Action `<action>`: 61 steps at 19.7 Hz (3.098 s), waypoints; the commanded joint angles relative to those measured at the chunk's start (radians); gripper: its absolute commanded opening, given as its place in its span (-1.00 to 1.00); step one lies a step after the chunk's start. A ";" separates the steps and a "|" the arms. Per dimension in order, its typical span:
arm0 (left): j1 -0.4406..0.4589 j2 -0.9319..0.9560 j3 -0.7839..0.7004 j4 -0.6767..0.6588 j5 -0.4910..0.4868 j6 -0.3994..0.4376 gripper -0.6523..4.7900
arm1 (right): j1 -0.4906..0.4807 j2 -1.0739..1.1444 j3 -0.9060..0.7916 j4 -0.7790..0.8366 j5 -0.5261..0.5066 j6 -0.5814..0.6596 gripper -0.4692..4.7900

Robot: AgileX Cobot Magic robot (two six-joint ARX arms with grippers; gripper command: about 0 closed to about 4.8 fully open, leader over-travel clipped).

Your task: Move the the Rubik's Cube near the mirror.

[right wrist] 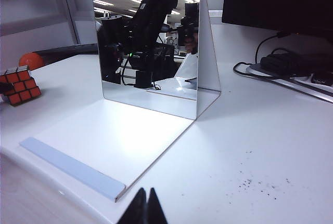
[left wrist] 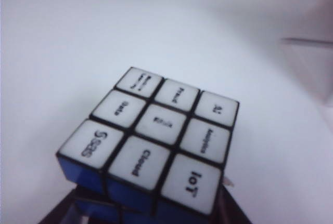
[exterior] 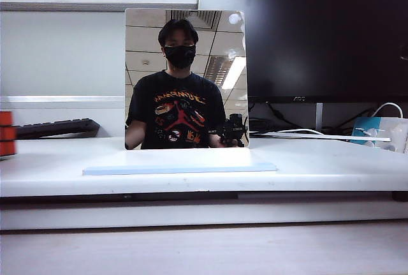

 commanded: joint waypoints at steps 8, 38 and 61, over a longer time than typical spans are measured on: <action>-0.723 0.000 0.096 0.060 -0.520 -0.202 -0.77 | -0.002 0.000 -0.005 0.011 -0.006 0.003 -0.82; -1.094 0.656 0.512 0.193 -1.019 -0.298 0.73 | 0.000 0.000 -0.005 0.011 0.029 0.000 -0.82; -1.069 -0.559 0.511 -0.695 -0.257 0.319 -0.53 | -0.002 0.000 -0.005 0.011 0.029 0.000 -0.82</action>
